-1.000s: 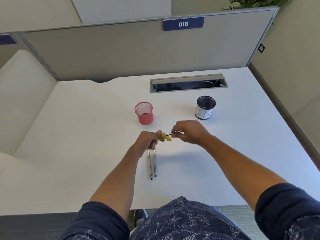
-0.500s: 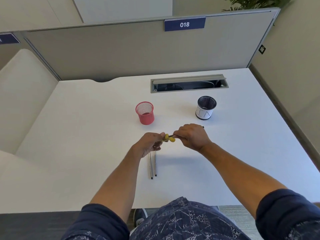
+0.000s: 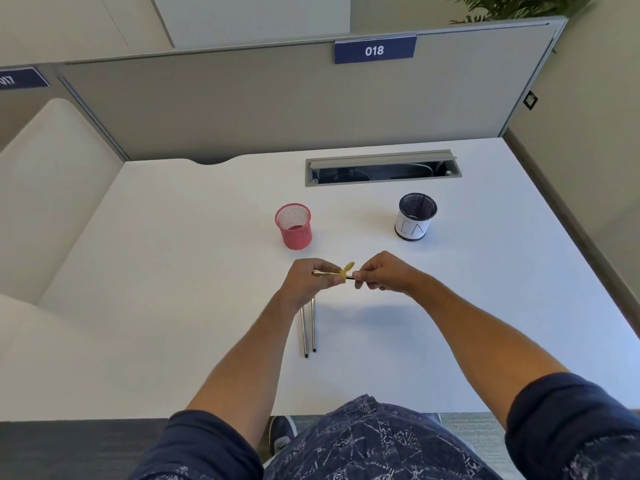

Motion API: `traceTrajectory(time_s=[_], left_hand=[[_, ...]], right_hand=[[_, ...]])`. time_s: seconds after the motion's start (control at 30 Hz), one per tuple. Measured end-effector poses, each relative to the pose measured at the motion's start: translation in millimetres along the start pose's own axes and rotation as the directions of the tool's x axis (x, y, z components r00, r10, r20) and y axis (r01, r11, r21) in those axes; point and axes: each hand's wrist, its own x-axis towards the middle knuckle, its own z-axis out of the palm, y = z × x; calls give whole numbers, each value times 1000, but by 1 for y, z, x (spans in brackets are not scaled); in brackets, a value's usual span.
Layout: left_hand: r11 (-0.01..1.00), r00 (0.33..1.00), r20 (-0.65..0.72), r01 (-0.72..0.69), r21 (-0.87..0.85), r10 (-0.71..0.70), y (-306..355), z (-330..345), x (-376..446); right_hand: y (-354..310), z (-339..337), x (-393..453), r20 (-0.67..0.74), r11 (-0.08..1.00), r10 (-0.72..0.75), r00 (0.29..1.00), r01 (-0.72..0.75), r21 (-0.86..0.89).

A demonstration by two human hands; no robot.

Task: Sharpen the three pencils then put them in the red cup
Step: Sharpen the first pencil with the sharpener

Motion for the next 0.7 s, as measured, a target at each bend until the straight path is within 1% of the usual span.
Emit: traceTrajectory(time_s=[0.17,0.37,0.47,0.53,0.6,0.63,0.7], left_hand=[[999,1000,-12,-19,42,19,2,4,-3],[999,999,0,-53,8,53,4,4,-3],[997,998,9,-58,47,58,6,4,1],[997,999,3,-48,53,48,6,3,3],[1000,1000,-11,-19,-2,19,4,2,5],[1000,1000,-25,0,-27,-1,3,1,5],[998,998,-55,34,-55,-37,1,-1,5]], right_hand=[[-3,-7,0,135,991,108,985,-118,63],[-4,-9,0,212,972,199,957,-219,79],[-4,-11,2,239,963,229,944,-255,84],[-7,-13,3,214,976,200,956,-213,36],[-13,-14,2,164,989,148,975,-147,-19],[-15,-14,3,134,994,106,985,-101,-47],[-19,-13,4,69,986,-33,997,44,-162]])
